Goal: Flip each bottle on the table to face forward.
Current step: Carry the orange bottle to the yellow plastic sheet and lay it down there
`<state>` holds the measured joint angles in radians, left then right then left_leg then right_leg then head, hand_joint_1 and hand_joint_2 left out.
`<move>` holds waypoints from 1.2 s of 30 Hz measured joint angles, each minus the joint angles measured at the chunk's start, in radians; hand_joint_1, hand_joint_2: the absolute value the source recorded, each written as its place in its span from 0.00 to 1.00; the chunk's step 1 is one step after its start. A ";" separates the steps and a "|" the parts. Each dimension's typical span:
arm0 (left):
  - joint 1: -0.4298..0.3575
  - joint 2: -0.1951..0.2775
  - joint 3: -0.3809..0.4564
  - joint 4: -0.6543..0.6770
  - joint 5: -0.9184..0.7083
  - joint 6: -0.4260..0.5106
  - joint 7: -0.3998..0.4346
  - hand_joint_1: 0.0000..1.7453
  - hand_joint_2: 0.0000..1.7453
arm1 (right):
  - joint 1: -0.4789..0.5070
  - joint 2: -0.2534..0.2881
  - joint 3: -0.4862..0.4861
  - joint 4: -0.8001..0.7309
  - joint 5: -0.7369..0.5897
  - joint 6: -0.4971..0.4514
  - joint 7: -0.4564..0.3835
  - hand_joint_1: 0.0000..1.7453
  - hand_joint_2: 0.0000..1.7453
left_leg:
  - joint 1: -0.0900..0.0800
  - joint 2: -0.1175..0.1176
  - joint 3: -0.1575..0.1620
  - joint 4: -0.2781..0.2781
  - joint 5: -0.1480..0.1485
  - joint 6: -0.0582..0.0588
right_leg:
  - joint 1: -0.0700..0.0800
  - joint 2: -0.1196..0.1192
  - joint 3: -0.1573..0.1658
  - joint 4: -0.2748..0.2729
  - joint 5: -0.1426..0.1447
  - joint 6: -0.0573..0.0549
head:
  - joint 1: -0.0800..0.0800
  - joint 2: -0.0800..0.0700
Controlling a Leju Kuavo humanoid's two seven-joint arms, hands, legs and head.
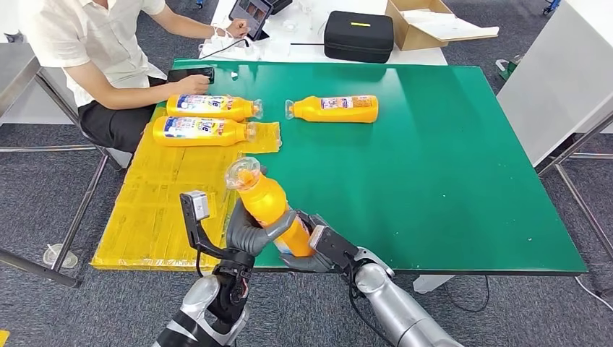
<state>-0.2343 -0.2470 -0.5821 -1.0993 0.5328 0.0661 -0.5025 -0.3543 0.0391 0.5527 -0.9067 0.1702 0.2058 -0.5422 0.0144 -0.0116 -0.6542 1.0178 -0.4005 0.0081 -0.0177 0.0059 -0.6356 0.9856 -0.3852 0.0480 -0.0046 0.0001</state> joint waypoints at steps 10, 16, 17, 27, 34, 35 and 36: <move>-0.010 0.010 0.017 0.025 -0.196 0.125 -0.037 1.00 1.00 | 0.076 -0.008 -0.065 -0.082 -0.110 -0.072 0.014 0.00 0.00 | 0.000 -0.001 -0.001 0.000 0.000 0.000 | 0.000 0.000 0.000 0.000 0.000 0.000 | 0.000 0.000; 0.006 0.056 0.077 -0.015 -0.385 0.215 -0.016 1.00 1.00 | 0.160 -0.009 -0.172 -0.153 -0.036 -0.271 0.015 0.00 0.00 | 0.000 0.000 -0.001 0.000 0.000 0.000 | 0.000 0.000 0.000 0.000 0.000 0.000 | 0.000 0.000; 0.011 0.064 0.089 -0.027 -0.393 0.216 -0.011 1.00 1.00 | 0.172 -0.009 -0.188 -0.162 -0.015 -0.307 0.017 0.00 0.00 | 0.000 0.000 -0.001 0.000 0.000 0.000 | 0.000 0.000 0.000 0.000 0.000 0.000 | 0.000 0.000; 0.005 0.141 0.210 -0.099 -0.962 0.515 0.094 1.00 1.00 | 0.285 -0.036 -0.348 -0.171 0.467 -0.805 0.051 0.00 0.00 | 0.000 0.000 -0.001 0.000 0.000 0.000 | 0.000 0.000 -0.001 0.000 0.000 0.000 | 0.000 0.000; -0.093 0.197 0.220 0.039 -1.369 0.452 0.275 1.00 1.00 | 0.311 -0.038 -0.445 -0.189 0.580 -0.887 0.061 0.00 0.00 | 0.000 0.001 0.000 0.000 0.000 0.000 | 0.000 0.000 -0.001 0.000 0.001 0.000 | 0.000 0.000; -0.105 0.202 0.218 0.058 -1.393 0.430 0.290 1.00 1.00 | 0.312 -0.038 -0.452 -0.190 0.582 -0.885 0.061 0.00 0.00 | 0.000 0.002 0.000 0.000 0.000 0.000 | 0.000 0.000 -0.001 0.000 0.001 0.000 | 0.000 0.000; -0.119 0.206 0.214 0.080 -1.421 0.400 0.307 1.00 1.00 | 0.313 -0.038 -0.456 -0.191 0.584 -0.881 0.060 0.00 0.00 | 0.000 0.002 0.000 0.000 0.000 0.000 | 0.000 0.000 -0.001 0.000 0.001 0.000 | 0.000 0.000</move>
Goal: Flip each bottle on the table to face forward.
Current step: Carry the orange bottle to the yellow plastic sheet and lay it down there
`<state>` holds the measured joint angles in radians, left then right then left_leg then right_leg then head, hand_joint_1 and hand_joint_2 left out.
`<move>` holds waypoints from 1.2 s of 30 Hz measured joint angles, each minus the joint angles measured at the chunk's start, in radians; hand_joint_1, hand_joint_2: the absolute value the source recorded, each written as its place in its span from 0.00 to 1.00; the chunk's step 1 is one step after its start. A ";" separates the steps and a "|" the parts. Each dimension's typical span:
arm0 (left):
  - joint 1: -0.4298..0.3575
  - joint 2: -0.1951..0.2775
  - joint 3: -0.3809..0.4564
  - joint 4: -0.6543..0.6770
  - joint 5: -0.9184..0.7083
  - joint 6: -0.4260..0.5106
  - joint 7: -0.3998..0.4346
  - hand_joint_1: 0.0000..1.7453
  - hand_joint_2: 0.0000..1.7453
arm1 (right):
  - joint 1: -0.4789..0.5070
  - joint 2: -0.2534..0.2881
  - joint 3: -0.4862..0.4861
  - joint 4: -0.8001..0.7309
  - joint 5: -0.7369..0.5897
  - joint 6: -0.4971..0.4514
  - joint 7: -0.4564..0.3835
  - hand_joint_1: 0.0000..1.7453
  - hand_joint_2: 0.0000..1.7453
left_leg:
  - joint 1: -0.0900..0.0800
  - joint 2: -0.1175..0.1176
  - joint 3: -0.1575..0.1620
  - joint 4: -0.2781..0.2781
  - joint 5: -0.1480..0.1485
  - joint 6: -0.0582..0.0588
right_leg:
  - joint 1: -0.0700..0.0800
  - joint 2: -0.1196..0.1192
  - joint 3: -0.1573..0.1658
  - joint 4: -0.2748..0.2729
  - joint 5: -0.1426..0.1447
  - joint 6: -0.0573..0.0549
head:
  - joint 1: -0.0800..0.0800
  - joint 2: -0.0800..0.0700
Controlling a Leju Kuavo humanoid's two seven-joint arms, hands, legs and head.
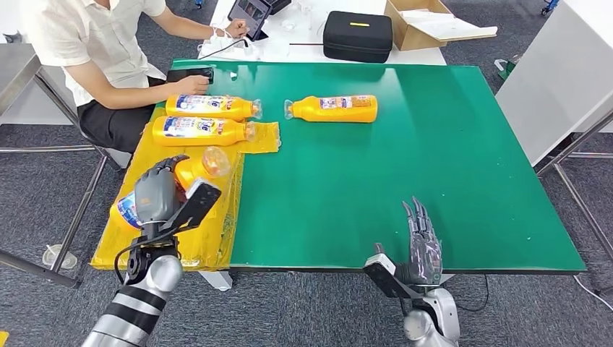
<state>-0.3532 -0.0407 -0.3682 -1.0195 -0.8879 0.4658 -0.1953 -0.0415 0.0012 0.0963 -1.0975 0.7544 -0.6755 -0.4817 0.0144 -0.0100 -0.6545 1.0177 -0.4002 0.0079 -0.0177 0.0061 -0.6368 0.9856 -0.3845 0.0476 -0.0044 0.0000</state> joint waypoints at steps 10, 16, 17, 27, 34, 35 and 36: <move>-0.190 0.009 -0.039 0.346 0.013 -0.367 -0.034 1.00 1.00 | -0.056 0.029 -0.007 0.084 -0.061 0.068 -0.086 0.00 0.00 | 0.000 0.001 0.000 0.000 0.000 0.000 | 0.000 0.000 0.000 0.000 0.001 -0.001 | 0.000 0.000; -0.261 0.017 -0.046 0.454 0.019 -0.436 -0.046 0.22 1.00 | -0.079 0.043 -0.006 0.150 -0.106 0.089 -0.114 0.00 0.00 | 0.000 0.000 0.001 0.000 0.000 0.000 | 0.000 0.000 0.001 0.000 0.000 -0.001 | 0.000 0.000; -0.266 0.018 -0.048 0.466 0.018 -0.436 -0.041 0.00 1.00 | -0.081 0.044 -0.006 0.157 -0.110 0.095 -0.116 0.00 0.00 | 0.000 0.000 0.002 0.000 0.000 0.000 | 0.000 0.000 0.002 0.000 0.000 -0.001 | 0.000 0.000; -0.278 0.024 -0.054 0.517 0.041 -0.475 -0.015 0.00 1.00 | -0.081 0.047 0.001 0.185 -0.116 0.106 -0.119 0.00 0.00 | 0.000 0.000 0.001 0.000 0.000 0.000 | 0.000 0.000 0.001 0.000 0.000 -0.001 | 0.000 0.000; -0.288 0.039 -0.053 0.500 0.161 -0.583 -0.087 0.00 1.00 | -0.082 0.045 0.001 0.194 -0.116 0.100 -0.126 0.00 0.00 | 0.000 0.000 0.001 0.000 0.000 0.000 | 0.000 0.000 0.001 0.000 0.000 0.000 | 0.000 0.000; -0.284 0.042 -0.054 0.490 0.178 -0.579 -0.097 0.00 1.00 | -0.082 0.044 0.001 0.195 -0.116 0.099 -0.127 0.00 0.00 | 0.000 0.000 0.001 0.000 0.000 0.000 | 0.000 0.000 0.001 0.000 0.000 0.000 | 0.000 0.000; -0.278 0.043 -0.054 0.475 0.193 -0.567 -0.107 0.00 1.00 | -0.082 0.042 0.001 0.195 -0.116 0.099 -0.127 0.00 0.00 | 0.000 0.000 0.001 0.000 0.000 0.000 | 0.000 0.000 0.001 0.000 0.000 0.000 | 0.000 0.000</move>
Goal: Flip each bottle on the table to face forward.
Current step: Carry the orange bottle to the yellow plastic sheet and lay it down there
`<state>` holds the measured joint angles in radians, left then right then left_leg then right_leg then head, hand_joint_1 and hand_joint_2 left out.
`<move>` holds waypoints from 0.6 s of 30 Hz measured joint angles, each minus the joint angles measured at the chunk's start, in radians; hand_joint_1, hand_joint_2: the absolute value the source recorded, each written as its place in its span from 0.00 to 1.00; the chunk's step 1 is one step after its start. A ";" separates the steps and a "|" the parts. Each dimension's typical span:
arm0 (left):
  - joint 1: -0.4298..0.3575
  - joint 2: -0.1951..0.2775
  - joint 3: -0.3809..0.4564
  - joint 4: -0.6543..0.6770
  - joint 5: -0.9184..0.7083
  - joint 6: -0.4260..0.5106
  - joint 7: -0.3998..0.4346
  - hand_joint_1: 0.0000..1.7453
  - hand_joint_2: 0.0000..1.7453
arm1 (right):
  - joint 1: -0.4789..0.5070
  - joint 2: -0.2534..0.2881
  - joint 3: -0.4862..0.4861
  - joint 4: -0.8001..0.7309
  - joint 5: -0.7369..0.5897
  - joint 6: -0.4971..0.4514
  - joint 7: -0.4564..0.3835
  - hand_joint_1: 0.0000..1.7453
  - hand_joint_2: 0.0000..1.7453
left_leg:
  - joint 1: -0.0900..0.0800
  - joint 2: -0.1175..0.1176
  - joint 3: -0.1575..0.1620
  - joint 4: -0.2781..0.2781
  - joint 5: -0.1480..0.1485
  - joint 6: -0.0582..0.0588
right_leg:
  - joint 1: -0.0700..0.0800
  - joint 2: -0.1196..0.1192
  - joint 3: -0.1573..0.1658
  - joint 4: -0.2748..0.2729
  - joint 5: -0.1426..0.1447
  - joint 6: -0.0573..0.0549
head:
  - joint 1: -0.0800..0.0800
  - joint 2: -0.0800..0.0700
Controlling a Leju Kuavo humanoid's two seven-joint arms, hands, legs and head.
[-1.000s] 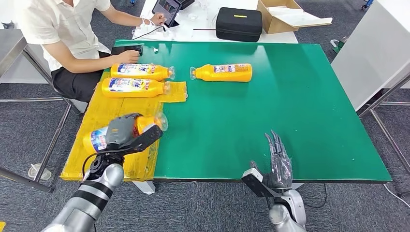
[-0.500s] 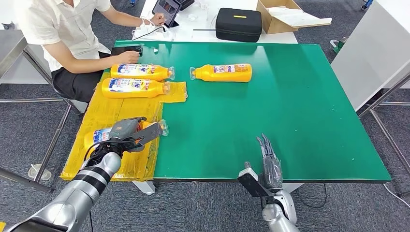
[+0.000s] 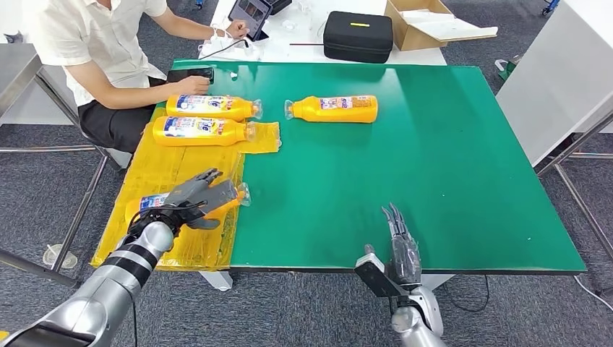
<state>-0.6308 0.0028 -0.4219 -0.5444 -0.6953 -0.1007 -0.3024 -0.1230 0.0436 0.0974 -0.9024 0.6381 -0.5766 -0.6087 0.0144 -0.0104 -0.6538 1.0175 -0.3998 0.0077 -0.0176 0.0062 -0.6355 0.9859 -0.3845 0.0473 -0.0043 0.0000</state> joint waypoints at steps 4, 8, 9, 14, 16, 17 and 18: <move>0.073 0.002 -0.002 -0.135 0.050 0.079 -0.020 0.00 1.00 | 0.006 -0.003 0.000 -0.004 0.010 -0.005 0.004 0.00 0.00 | 0.000 0.000 0.000 0.000 0.000 0.000 | 0.000 0.000 0.000 0.000 0.000 0.000 | 0.000 0.000; 0.186 0.002 -0.030 -0.355 0.072 0.156 -0.024 0.00 1.00 | 0.021 -0.007 -0.002 -0.029 0.040 -0.015 0.021 0.00 0.00 | 0.000 0.000 -0.001 0.000 -0.001 0.000 | 0.000 0.000 -0.001 0.000 -0.001 0.001 | 0.000 0.000; 0.212 0.002 -0.039 -0.406 0.075 0.170 -0.027 0.00 1.00 | 0.022 -0.010 -0.003 -0.035 0.049 -0.017 0.026 0.00 0.00 | -0.001 0.000 -0.001 0.000 -0.001 0.000 | -0.001 0.000 -0.001 0.000 -0.001 0.001 | 0.000 0.000; 0.308 0.002 -0.088 -0.602 0.090 0.208 -0.043 0.00 1.00 | 0.014 -0.032 -0.006 -0.059 0.127 -0.011 0.088 0.00 0.25 | -0.001 0.000 -0.002 0.000 -0.002 0.000 | -0.001 0.000 -0.001 0.000 -0.001 0.001 | 0.000 0.000; 0.332 0.000 -0.104 -0.648 0.107 0.211 -0.052 0.00 1.00 | -0.004 -0.050 -0.005 -0.057 0.198 0.002 0.148 0.00 0.75 | -0.001 0.000 -0.002 0.000 -0.002 0.000 | -0.001 0.000 -0.001 0.000 -0.001 0.001 | 0.000 0.000; 0.341 -0.003 -0.111 -0.665 0.122 0.211 -0.058 0.00 1.00 | -0.017 -0.061 -0.002 -0.054 0.236 0.007 0.178 0.00 1.00 | -0.001 0.000 -0.002 0.000 -0.001 0.000 | -0.001 0.000 -0.001 0.000 -0.001 0.001 | 0.000 0.000; 0.351 -0.007 -0.117 -0.679 0.141 0.207 -0.064 0.00 1.00 | -0.033 -0.073 0.000 -0.049 0.272 0.010 0.202 0.00 1.00 | -0.001 0.000 -0.002 0.000 -0.001 0.000 | -0.001 0.000 -0.001 0.000 0.000 0.001 | 0.000 0.000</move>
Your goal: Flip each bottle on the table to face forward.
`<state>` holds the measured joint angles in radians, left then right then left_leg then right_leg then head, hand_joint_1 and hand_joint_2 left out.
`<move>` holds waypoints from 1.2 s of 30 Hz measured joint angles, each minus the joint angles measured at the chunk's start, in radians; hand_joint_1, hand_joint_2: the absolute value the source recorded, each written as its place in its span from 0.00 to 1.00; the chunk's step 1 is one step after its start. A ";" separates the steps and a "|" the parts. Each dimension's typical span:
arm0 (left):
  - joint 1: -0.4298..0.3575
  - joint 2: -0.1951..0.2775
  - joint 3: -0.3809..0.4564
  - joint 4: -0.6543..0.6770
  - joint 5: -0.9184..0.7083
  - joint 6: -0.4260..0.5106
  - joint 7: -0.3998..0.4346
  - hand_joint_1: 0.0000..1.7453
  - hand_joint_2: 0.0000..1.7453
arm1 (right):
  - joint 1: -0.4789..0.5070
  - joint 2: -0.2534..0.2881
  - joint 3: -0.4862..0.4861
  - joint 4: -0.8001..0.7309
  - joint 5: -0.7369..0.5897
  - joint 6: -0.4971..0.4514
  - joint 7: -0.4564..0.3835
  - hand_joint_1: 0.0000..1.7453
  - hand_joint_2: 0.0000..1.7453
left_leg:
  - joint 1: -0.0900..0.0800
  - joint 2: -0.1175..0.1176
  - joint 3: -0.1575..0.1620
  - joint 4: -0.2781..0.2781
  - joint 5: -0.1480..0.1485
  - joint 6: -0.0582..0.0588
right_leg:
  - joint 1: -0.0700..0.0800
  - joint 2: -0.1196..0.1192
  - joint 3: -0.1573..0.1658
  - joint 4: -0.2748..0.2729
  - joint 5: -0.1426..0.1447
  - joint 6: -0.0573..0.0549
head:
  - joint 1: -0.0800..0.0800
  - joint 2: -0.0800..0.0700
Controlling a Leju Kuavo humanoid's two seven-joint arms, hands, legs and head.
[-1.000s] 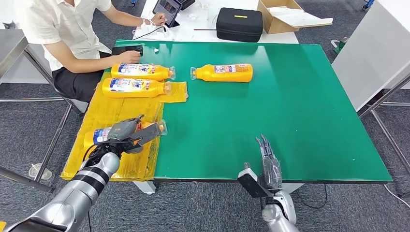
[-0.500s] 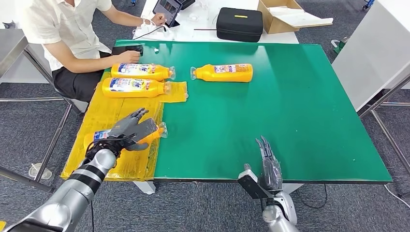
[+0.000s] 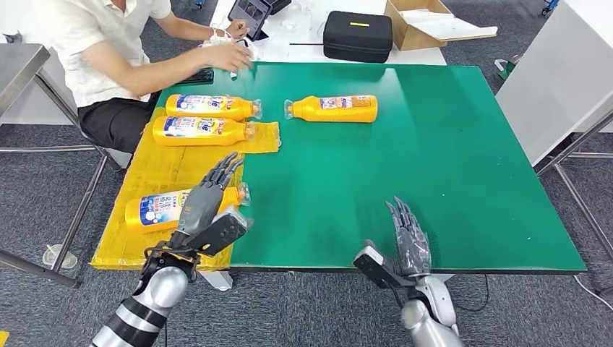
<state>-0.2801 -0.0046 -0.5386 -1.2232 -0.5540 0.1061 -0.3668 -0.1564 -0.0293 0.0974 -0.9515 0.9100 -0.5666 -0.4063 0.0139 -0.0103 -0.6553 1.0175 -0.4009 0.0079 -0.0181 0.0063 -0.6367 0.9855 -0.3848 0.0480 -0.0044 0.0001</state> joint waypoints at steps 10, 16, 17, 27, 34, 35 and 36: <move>0.095 -0.151 -0.061 0.049 0.348 -0.049 0.007 0.00 1.00 | -0.233 -0.095 0.054 0.141 0.172 0.048 0.159 0.00 1.00 | -0.003 0.000 0.000 0.000 0.001 0.002 | -0.003 0.000 0.000 0.000 0.001 0.001 | 0.000 0.000; 0.101 -0.195 -0.108 0.117 0.388 -0.017 0.002 0.00 1.00 | -0.348 -0.116 0.110 0.248 0.252 0.030 0.222 0.00 1.00 | -0.002 0.000 0.000 0.000 0.001 0.002 | -0.002 0.000 0.000 0.000 0.001 0.001 | 0.000 0.000; 0.101 -0.198 -0.114 0.124 0.391 -0.012 -0.001 0.00 1.00 | -0.364 -0.118 0.120 0.264 0.263 0.025 0.229 0.00 1.00 | -0.002 0.000 0.000 0.000 0.001 0.002 | -0.002 0.000 0.000 0.000 0.001 0.001 | 0.000 0.000; 0.083 -0.219 -0.131 0.165 0.403 0.017 -0.013 0.00 1.00 | -0.472 -0.118 0.183 0.374 0.302 0.054 0.256 0.00 1.00 | -0.002 0.000 0.000 0.000 0.001 0.002 | -0.003 0.000 0.000 0.000 0.001 0.001 | 0.000 0.000; 0.072 -0.225 -0.138 0.180 0.406 0.031 -0.015 0.00 1.00 | -0.523 -0.114 0.194 0.455 0.282 0.269 0.340 0.00 1.00 | -0.002 -0.001 0.000 0.000 0.001 0.002 | -0.002 0.000 0.000 0.000 0.001 0.001 | 0.000 0.000; 0.069 -0.226 -0.140 0.181 0.407 0.033 -0.015 0.00 1.00 | -0.531 -0.113 0.194 0.468 0.279 0.309 0.360 0.00 1.00 | -0.002 -0.001 0.000 0.000 0.001 0.002 | -0.002 0.000 0.000 0.000 0.001 0.001 | 0.000 0.000; 0.066 -0.226 -0.142 0.183 0.407 0.035 -0.015 0.00 1.00 | -0.537 -0.113 0.194 0.480 0.277 0.337 0.377 0.00 1.00 | -0.002 -0.001 0.000 0.000 0.001 0.002 | -0.002 0.000 0.000 0.000 0.001 0.001 | 0.000 0.000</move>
<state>-0.2138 -0.2307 -0.6807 -1.0404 -0.1471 0.1409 -0.3821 -0.6932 -0.1424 0.2918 -0.4716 1.1866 -0.2297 -0.0291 0.0116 -0.0108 -0.6556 1.0179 -0.3999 0.0095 -0.0205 0.0060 -0.6367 0.9857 -0.3843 0.0489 -0.0046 0.0000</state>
